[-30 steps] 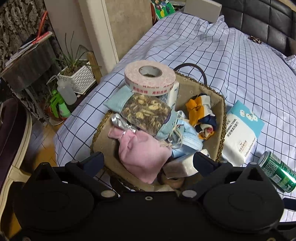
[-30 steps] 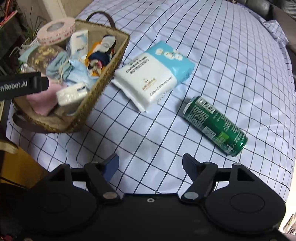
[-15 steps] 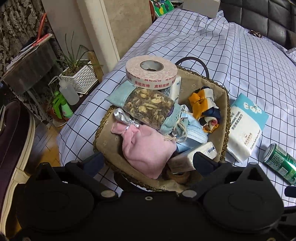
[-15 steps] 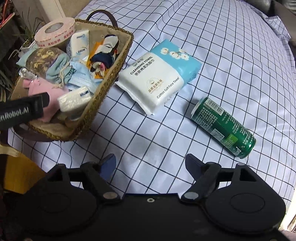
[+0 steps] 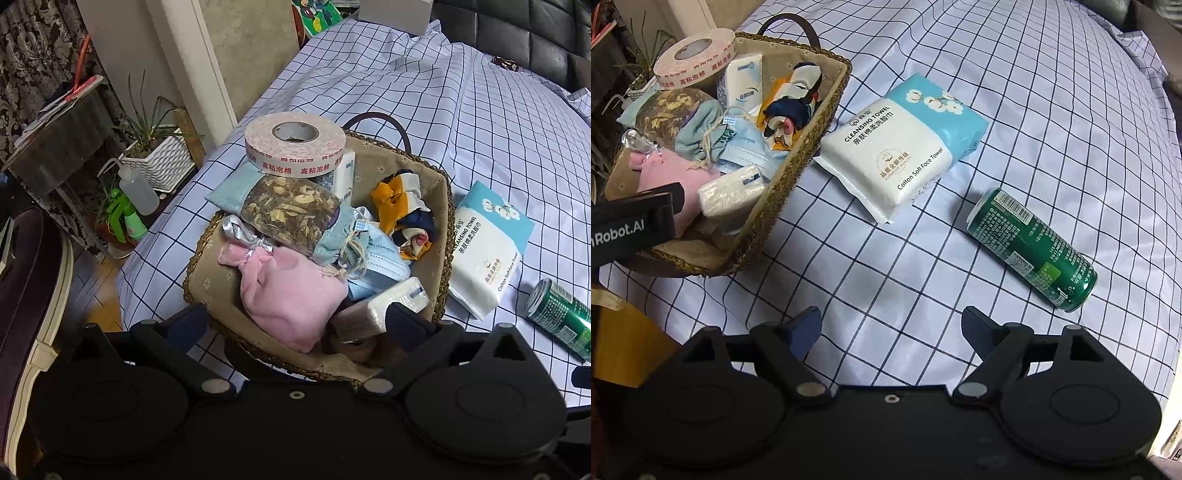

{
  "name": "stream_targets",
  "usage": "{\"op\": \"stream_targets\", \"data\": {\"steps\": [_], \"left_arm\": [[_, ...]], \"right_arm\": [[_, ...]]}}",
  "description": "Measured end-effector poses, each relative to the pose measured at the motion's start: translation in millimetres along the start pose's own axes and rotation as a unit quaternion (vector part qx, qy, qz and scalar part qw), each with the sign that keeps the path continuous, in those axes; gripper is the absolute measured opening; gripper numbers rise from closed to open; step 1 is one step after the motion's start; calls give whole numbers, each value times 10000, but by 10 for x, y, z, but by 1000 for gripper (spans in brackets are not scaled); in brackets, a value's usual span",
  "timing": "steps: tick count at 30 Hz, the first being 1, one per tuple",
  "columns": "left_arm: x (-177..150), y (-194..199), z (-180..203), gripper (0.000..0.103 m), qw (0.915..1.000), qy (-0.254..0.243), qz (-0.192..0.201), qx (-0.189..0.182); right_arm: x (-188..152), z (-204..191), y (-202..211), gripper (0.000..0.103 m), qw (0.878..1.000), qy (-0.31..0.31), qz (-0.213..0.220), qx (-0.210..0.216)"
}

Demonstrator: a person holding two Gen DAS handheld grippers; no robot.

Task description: Organize soft objects

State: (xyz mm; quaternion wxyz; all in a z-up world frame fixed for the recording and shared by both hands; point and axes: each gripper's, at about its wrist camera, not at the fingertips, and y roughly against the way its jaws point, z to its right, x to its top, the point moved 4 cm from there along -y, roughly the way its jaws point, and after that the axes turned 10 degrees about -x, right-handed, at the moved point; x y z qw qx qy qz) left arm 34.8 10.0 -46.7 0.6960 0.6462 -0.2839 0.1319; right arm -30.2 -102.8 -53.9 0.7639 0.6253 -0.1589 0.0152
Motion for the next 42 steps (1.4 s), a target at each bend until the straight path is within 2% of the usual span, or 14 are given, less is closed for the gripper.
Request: {"op": "stream_targets", "data": {"steps": [42], "left_arm": [[-32,38,111,99,9998,-198,62,-26]], "right_arm": [[10,12,29,86,9998,-37,134,-126]]}}
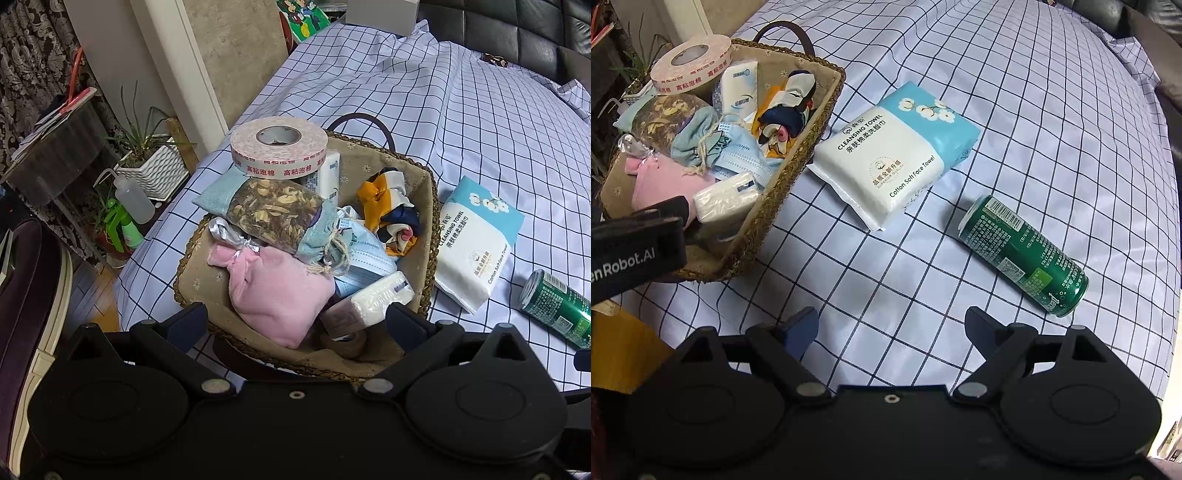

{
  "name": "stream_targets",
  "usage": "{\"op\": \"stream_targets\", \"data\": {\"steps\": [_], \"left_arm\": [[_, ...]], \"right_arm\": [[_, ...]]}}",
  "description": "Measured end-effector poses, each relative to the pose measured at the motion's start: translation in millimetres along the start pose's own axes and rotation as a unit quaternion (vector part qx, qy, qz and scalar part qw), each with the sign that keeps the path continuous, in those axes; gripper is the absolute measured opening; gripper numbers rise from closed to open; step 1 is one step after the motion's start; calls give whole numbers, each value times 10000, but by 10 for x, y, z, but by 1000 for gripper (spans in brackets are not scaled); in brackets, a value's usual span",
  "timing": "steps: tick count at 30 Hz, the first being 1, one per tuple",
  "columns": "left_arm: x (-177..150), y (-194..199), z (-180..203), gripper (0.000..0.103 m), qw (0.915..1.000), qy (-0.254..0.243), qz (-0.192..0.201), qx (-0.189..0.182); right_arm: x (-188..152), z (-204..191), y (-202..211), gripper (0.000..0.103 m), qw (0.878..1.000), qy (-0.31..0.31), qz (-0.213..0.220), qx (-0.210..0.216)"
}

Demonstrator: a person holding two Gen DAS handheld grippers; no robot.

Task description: Organize soft objects

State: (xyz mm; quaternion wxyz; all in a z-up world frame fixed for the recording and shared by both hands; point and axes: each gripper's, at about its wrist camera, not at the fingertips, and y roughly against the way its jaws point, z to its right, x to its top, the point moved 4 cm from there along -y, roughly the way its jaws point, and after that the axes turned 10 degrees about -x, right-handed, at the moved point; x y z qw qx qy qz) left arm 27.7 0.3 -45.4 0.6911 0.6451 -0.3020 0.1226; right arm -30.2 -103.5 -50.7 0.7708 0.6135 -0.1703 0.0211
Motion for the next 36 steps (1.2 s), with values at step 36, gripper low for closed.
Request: {"op": "stream_targets", "data": {"steps": [36], "left_arm": [[-25,-2,74,99,9999,-108,-24,-105]], "right_arm": [[-10,-14,-37,88,9999,87,-57,20]]}}
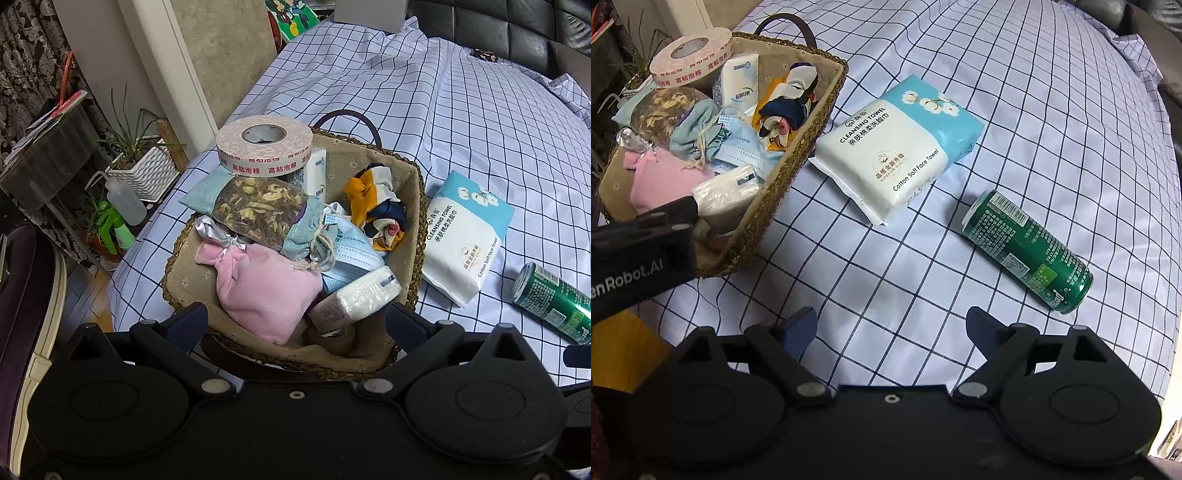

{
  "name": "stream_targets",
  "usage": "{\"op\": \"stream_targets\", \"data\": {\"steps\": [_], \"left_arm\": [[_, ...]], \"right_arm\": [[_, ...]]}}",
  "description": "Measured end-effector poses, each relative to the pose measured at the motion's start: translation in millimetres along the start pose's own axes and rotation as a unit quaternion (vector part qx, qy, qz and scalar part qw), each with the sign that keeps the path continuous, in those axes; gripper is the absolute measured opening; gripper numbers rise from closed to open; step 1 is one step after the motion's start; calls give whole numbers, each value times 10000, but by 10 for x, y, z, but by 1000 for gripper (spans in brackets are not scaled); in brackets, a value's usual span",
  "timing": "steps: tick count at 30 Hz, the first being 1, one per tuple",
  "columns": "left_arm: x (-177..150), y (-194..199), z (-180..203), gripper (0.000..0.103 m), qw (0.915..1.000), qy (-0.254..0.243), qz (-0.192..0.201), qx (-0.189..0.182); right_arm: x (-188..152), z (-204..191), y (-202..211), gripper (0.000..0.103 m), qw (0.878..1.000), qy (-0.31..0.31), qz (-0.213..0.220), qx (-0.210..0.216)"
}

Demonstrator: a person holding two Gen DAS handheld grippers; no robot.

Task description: Organize soft objects

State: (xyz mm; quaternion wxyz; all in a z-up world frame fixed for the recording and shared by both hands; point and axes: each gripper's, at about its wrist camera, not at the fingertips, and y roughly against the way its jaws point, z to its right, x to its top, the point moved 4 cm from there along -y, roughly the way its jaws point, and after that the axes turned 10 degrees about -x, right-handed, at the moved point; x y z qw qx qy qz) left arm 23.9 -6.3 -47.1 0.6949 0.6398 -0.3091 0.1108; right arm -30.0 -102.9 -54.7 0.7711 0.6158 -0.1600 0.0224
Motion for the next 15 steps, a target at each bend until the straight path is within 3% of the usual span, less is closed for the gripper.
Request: {"op": "stream_targets", "data": {"steps": [15], "left_arm": [[5,7,-5,99,10000,10,11,-25]], "right_arm": [[-5,-18,-11,88,10000,34,-14,2]]}}
